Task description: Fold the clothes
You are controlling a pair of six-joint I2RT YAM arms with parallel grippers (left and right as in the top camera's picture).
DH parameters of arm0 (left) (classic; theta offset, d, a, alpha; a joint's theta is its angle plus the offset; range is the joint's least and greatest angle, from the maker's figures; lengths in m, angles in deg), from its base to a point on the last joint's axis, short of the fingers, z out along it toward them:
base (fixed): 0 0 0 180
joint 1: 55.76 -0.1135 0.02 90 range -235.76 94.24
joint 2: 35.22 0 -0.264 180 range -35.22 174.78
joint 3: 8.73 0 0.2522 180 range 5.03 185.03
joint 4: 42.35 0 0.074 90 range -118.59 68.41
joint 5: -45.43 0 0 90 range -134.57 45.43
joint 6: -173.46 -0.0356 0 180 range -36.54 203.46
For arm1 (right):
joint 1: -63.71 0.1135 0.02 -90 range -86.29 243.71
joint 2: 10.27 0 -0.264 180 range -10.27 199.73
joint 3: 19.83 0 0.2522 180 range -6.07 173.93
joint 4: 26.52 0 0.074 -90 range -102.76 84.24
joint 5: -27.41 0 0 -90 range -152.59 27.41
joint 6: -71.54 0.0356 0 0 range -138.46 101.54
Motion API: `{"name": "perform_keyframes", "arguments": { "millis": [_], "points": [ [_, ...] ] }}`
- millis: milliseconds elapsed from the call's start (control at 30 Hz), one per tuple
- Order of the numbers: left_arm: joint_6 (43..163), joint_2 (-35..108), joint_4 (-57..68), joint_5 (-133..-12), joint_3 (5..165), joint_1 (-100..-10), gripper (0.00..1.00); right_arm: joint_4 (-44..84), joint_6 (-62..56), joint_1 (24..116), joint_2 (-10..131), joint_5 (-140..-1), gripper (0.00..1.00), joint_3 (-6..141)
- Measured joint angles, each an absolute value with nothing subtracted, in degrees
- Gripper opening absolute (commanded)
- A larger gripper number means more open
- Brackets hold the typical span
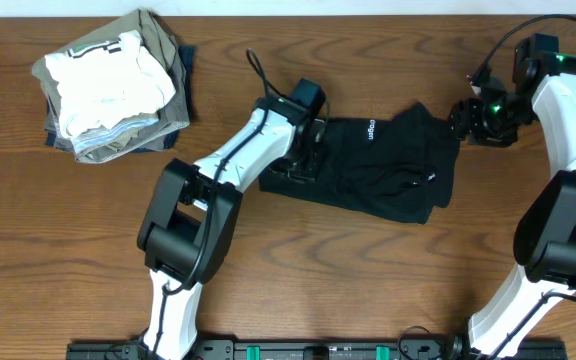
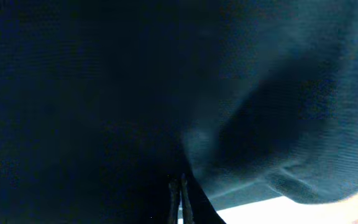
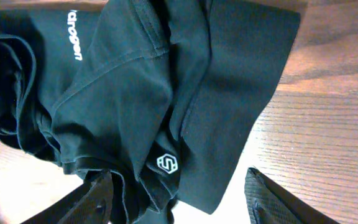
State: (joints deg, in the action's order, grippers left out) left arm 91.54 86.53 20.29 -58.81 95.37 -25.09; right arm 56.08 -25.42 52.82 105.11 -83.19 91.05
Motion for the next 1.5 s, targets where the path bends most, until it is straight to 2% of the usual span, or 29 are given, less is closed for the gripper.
{"name": "perform_keyframes", "arguments": {
  "millis": [600, 700, 800, 1167, 1500],
  "points": [
    [90.49, 86.53, 14.96, -61.33, 95.40, -21.11, 0.06, 56.21, -25.42, 52.82, 105.11, -83.28, 0.67, 91.05],
    [89.84, 86.53, 14.63, -61.83, 95.59, -20.74, 0.06, 56.39, -25.31, 52.82, 105.11, -83.87, 0.76, 91.03],
    [89.49, 86.51, 16.07, -62.51, 96.66, -21.65, 0.06, 56.45, -25.40, 52.82, 105.11, -84.04, 0.81, 90.79],
    [87.45, 75.06, 20.53, -65.85, 99.92, -29.11, 0.08, 48.74, -20.48, 52.82, 105.11, -82.82, 0.91, 82.55],
    [85.99, 72.35, 25.91, -57.87, 100.97, -33.94, 0.08, 38.29, -18.41, 51.99, 105.11, -79.98, 0.96, 72.89]
  ]
}}
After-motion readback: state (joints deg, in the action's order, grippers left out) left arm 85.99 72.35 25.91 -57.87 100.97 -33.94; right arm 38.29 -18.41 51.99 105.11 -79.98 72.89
